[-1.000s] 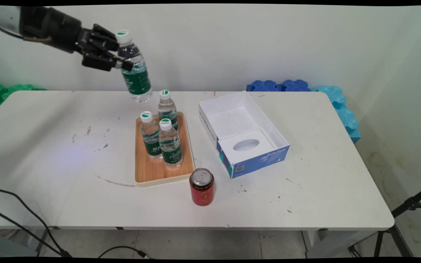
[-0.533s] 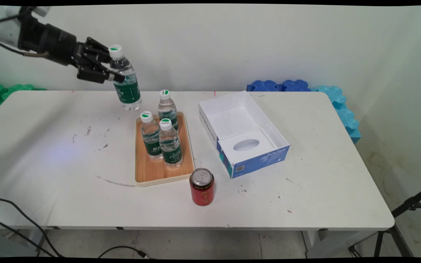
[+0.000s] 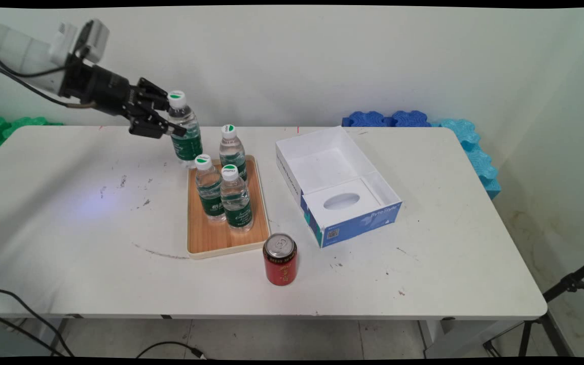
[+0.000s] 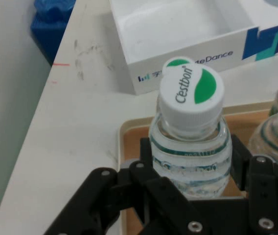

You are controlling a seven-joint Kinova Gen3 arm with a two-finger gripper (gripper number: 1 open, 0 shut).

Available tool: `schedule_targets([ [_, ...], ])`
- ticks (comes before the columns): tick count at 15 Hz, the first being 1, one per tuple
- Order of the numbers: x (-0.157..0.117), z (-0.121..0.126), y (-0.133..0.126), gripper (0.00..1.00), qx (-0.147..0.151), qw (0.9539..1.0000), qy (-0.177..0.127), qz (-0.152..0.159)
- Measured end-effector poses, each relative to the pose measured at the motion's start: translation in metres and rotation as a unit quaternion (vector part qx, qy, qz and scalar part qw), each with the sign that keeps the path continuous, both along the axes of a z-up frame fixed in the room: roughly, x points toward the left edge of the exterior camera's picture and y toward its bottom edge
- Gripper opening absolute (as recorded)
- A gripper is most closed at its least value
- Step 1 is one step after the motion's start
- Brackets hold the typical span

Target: Place the picked object on the tray

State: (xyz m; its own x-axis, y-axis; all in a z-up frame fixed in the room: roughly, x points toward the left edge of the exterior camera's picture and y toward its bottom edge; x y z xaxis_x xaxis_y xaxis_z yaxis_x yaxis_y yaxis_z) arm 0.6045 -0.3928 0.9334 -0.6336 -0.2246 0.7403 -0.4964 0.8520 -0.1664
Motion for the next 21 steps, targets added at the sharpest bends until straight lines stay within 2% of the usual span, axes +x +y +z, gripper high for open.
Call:
schedule_targets([
  [8,-0.013,-0.049,-0.019,0.0,0.011,0.9999,0.004,0.011],
  [18,-0.017,-0.083,-0.028,0.0,0.026,0.9992,0.013,0.028],
  [19,-0.017,-0.085,-0.029,1.0,0.027,0.9991,0.015,0.029],
  [21,-0.018,-0.087,-0.029,1.0,0.028,0.999,0.018,0.029],
])
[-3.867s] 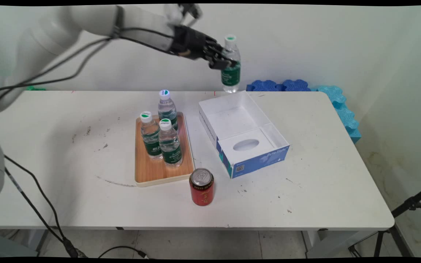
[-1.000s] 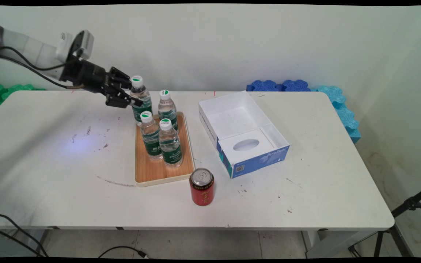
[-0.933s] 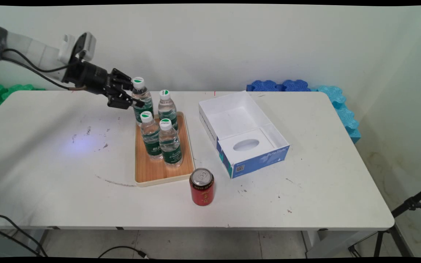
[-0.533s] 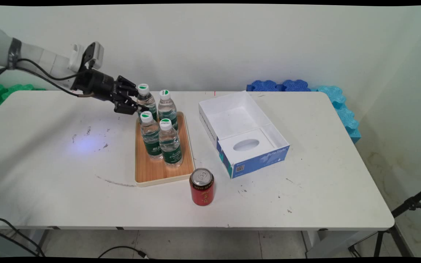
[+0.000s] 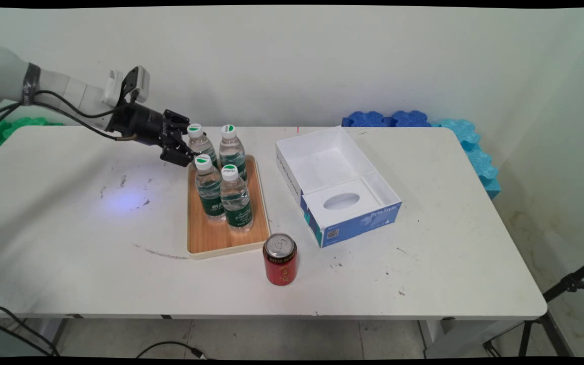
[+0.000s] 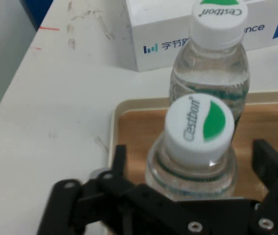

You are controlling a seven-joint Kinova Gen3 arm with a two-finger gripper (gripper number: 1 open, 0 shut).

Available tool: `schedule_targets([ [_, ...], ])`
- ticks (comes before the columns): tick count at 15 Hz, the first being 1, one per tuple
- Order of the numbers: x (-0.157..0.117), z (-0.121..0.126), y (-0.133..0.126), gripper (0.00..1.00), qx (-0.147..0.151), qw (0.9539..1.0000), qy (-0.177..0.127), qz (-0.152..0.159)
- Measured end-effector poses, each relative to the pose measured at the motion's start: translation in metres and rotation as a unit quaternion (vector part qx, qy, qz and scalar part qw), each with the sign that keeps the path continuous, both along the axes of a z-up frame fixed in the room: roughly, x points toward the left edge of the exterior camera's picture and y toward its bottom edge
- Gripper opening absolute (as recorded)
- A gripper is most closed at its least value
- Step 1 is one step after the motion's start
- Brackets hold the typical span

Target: Place the picked object on the tray

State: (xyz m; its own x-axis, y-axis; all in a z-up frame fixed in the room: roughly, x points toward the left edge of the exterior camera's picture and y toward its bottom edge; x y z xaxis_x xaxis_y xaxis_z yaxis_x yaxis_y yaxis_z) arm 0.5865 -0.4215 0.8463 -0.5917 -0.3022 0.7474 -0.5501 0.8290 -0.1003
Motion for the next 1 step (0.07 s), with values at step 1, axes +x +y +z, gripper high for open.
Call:
schedule_targets([
  [1,-0.0003,-0.0005,0.0,1.0,0.0,1.0,0.002,0.0],
])
